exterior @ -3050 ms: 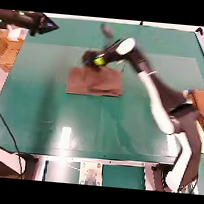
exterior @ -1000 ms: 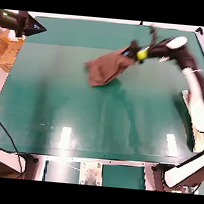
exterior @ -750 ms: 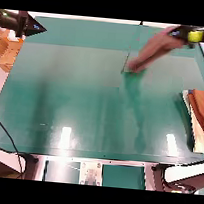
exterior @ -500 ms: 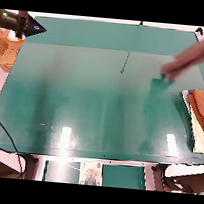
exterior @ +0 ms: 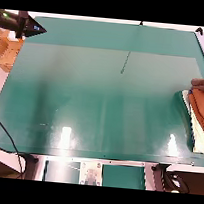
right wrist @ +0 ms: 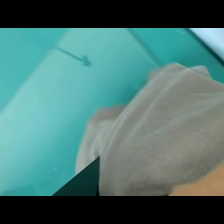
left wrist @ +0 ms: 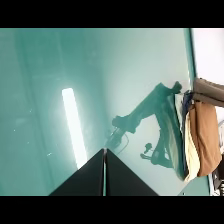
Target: Fold the shirts.
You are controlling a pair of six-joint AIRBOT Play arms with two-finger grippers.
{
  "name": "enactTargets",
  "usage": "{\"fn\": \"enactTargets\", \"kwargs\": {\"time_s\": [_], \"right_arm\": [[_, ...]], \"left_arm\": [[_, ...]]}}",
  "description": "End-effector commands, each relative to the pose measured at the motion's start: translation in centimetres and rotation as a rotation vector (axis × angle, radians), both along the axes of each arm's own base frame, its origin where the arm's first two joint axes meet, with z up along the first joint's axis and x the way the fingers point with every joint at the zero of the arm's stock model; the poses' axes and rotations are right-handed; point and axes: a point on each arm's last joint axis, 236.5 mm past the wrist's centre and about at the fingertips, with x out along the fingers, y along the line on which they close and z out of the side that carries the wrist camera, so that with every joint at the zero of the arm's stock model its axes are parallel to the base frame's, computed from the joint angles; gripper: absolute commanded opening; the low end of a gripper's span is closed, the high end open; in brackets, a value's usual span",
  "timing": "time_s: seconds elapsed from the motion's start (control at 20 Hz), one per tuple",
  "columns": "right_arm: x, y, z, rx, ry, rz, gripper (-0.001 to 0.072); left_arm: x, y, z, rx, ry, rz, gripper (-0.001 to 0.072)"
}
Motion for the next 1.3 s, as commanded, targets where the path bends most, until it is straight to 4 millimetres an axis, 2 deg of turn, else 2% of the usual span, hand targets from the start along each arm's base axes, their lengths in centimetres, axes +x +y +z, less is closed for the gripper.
{"fn": "enactTargets", "kwargs": {"time_s": [0.0, 0.05, 0.15, 0.25, 0.4, 0.45, 0.6, 0.7, 0.75, 0.8, 0.85, 0.9, 0.95, 1.05, 1.1, 1.2, 1.25], "right_arm": [[-4.2, -0.3, -0.1, 0.004, 0.090, -0.043, 0.0018], [-5.1, 0.0, -0.4, 0.008, 0.122, -0.048, 0.0018], [-7.8, 0.7, -2.1, 0.043, 0.231, -0.120, 0.0018], [-11.1, 1.9, -5.0, 0.106, 0.358, -0.206, 0.0018], [-17.1, 3.9, -10.0, 0.182, 0.583, -0.334, 0.0018], [-18.5, 4.9, -11.6, 0.213, 0.635, -0.347, 0.0019], [-21.9, 7.2, -15.9, 0.297, 0.793, -0.357, 0.0020], [-23.3, 7.3, -18.3, 0.294, 0.848, -0.364, 0.0021], [-23.7, 7.0, -19.2, 0.279, 0.860, -0.368, 0.0058], [-23.7, 7.0, -19.9, 0.276, 0.858, -0.367, 0.0267], [-23.7, 7.1, -20.3, 0.277, 0.859, -0.365, 0.0575], [-23.6, 7.0, -20.3, 0.275, 0.857, -0.365, 0.0610], [-23.5, 6.9, -19.9, 0.269, 0.851, -0.366, 0.0610], [-22.2, 6.1, -17.9, 0.257, 0.796, -0.373, 0.0609], [-20.8, 5.6, -16.1, 0.247, 0.735, -0.375, 0.0610], [-15.8, 4.8, -11.0, 0.203, 0.534, -0.345, 0.0604], [-12.2, 5.1, -7.9, 0.170, 0.404, -0.293, 0.0425]], "left_arm": [[-0.5, -0.2, -0.1, 0.002, 0.012, -0.017, 0.0024], [-0.6, -0.2, -0.2, 0.003, 0.016, -0.022, 0.0024], [-0.7, -0.2, -0.2, 0.004, 0.018, -0.026, 0.0024], [-1.1, -0.3, -0.3, 0.006, 0.029, -0.041, 0.0024], [-1.5, -0.4, -0.5, 0.007, 0.040, -0.055, 0.0024], [-1.6, -0.5, -0.5, 0.008, 0.043, -0.058, 0.0024], [-1.6, -0.5, -0.5, 0.008, 0.043, -0.059, 0.0024], [-1.6, -0.5, -0.5, 0.008, 0.043, -0.060, 0.0024], [-1.7, -0.5, -0.5, 0.009, 0.044, -0.061, 0.0024], [-1.6, -0.5, -0.5, 0.009, 0.043, -0.061, 0.0024], [-1.6, -0.5, -0.5, 0.008, 0.042, -0.059, 0.0024], [-1.6, -0.5, -0.5, 0.008, 0.041, -0.058, 0.0024], [-1.6, -0.5, -0.5, 0.008, 0.041, -0.058, 0.0024], [-1.6, -0.5, -0.5, 0.008, 0.041, -0.057, 0.0024], [-1.6, -0.5, -0.5, 0.008, 0.041, -0.058, 0.0024], [-1.5, -0.4, -0.5, 0.008, 0.040, -0.057, 0.0024], [-1.6, -0.5, -0.4, 0.008, 0.040, -0.057, 0.0024]]}}
